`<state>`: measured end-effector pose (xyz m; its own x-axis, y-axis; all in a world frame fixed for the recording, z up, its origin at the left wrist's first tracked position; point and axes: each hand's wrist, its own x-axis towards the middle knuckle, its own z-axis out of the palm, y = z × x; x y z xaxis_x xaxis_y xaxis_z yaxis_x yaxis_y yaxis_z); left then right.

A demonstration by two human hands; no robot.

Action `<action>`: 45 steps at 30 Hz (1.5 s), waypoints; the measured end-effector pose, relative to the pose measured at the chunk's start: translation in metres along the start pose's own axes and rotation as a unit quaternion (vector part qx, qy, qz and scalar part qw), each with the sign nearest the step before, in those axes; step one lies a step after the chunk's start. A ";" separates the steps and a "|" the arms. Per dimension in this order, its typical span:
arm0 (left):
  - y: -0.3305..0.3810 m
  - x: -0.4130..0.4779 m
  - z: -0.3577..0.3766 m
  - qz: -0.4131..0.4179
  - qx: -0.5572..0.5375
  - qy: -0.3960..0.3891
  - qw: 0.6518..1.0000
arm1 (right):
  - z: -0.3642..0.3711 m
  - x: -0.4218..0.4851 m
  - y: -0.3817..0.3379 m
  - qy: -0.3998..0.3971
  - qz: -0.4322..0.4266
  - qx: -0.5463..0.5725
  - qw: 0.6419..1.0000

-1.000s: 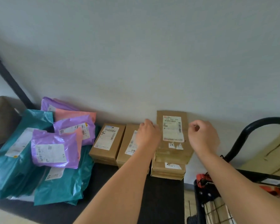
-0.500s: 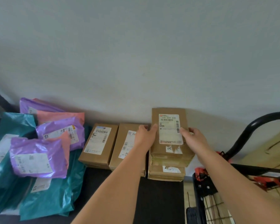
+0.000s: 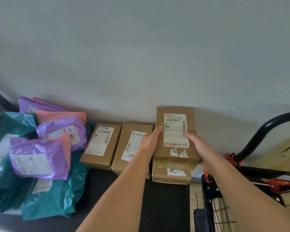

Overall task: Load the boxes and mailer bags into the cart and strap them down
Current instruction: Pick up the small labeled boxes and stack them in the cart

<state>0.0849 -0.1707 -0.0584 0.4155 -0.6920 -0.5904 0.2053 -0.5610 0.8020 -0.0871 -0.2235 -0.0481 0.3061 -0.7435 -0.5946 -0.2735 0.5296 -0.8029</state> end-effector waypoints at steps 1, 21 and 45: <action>-0.001 -0.003 0.000 0.002 -0.015 -0.005 1.000 | -0.001 0.000 0.001 0.004 -0.002 0.004 1.000; -0.028 -0.089 0.007 0.056 -0.108 -0.029 0.992 | -0.017 -0.067 0.027 -0.014 -0.100 0.054 0.993; -0.134 -0.246 0.041 0.077 -0.066 -0.124 0.987 | -0.058 -0.256 0.162 0.113 -0.107 0.055 0.986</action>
<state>-0.0810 0.0556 -0.0246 0.2235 -0.8636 -0.4520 0.2780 -0.3879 0.8787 -0.2622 0.0288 -0.0233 0.1322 -0.9082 -0.3972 -0.1204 0.3830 -0.9159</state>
